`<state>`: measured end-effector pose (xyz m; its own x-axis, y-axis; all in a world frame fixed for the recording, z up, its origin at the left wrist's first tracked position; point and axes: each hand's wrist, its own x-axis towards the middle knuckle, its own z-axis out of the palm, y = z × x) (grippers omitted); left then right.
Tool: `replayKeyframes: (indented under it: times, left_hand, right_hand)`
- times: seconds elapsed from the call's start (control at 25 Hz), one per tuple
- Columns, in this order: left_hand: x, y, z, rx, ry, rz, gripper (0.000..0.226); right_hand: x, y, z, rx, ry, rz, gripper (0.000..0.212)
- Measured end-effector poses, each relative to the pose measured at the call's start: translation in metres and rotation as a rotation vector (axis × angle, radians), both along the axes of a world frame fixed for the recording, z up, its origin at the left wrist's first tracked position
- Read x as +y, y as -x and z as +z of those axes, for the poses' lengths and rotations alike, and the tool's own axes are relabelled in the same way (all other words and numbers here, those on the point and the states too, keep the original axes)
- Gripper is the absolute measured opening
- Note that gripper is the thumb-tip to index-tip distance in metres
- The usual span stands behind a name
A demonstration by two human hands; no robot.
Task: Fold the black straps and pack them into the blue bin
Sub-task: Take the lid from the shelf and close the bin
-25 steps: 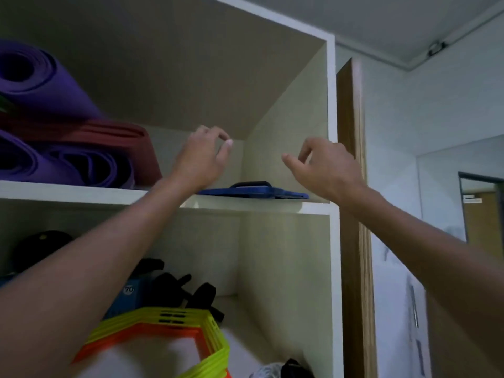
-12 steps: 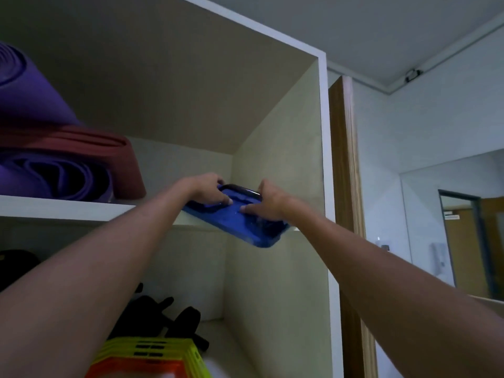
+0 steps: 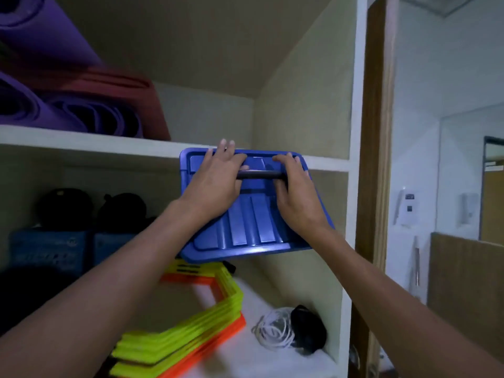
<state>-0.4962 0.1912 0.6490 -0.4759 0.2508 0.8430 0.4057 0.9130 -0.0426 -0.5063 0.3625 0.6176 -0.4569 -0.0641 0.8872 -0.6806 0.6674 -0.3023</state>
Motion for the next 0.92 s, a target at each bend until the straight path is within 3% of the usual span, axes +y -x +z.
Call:
replayKeyframes:
  times: [0.24,0.52,0.68,0.92]
  left_hand:
    - [-0.058,-0.096,-0.194,-0.096,-0.100,0.137,0.055]
    - [-0.115,-0.223,-0.449,-0.585,-0.475,0.370,0.052]
    - [-0.145,-0.232,-0.521,-0.693,-0.479,0.386,0.053]
    - [-0.170,-0.200,-0.568,-0.900,-0.397,0.261,0.051]
  right_hand:
    - [-0.068,-0.061,-0.178,-0.197,-0.148,0.007,0.053]
    - [-0.149,-0.166,-0.411,-0.637,-0.338,-0.004,0.057]
    - [-0.178,-0.188,-0.487,-0.803,-0.333,-0.007,0.055]
    - [-0.182,-0.164,-0.537,-0.946,-0.423,-0.011,0.056]
